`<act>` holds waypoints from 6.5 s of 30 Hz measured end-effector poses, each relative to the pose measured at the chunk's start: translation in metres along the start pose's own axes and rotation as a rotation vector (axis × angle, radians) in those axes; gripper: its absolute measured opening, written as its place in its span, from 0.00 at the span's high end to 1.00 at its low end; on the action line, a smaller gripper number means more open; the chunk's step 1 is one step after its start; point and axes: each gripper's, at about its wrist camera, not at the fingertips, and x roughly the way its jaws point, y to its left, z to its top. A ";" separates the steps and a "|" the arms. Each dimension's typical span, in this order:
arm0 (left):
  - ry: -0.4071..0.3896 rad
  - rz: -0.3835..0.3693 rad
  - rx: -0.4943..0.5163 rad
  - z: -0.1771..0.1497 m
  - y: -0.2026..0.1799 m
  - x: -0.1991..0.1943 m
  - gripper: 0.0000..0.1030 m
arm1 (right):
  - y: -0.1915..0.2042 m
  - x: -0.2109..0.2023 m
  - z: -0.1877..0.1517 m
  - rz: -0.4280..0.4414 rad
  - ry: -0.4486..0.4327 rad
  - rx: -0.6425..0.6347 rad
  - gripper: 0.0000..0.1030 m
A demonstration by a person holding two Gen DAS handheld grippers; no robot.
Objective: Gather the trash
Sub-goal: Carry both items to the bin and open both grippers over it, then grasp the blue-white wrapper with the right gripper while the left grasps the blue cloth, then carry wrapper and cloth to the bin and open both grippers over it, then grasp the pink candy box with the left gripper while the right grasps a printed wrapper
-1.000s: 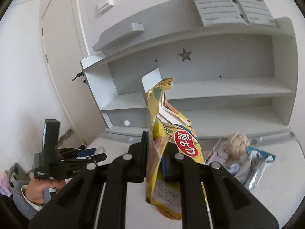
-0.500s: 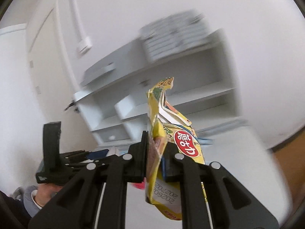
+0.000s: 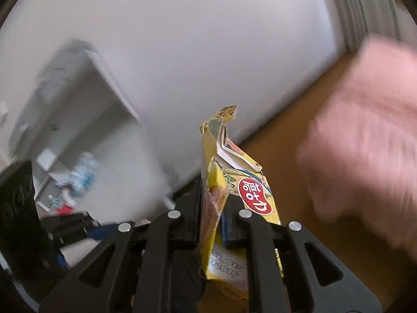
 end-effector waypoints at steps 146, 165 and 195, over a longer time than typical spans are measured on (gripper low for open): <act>0.334 0.008 -0.150 -0.067 0.016 0.208 0.14 | -0.105 0.162 -0.103 -0.273 0.530 0.171 0.29; -0.337 0.423 -0.171 -0.045 0.088 -0.123 0.08 | 0.041 0.004 -0.012 -0.565 -0.247 -0.195 0.07; -0.066 0.742 -0.841 -0.278 0.409 -0.233 0.18 | 0.454 0.242 -0.054 0.116 0.271 -0.569 0.65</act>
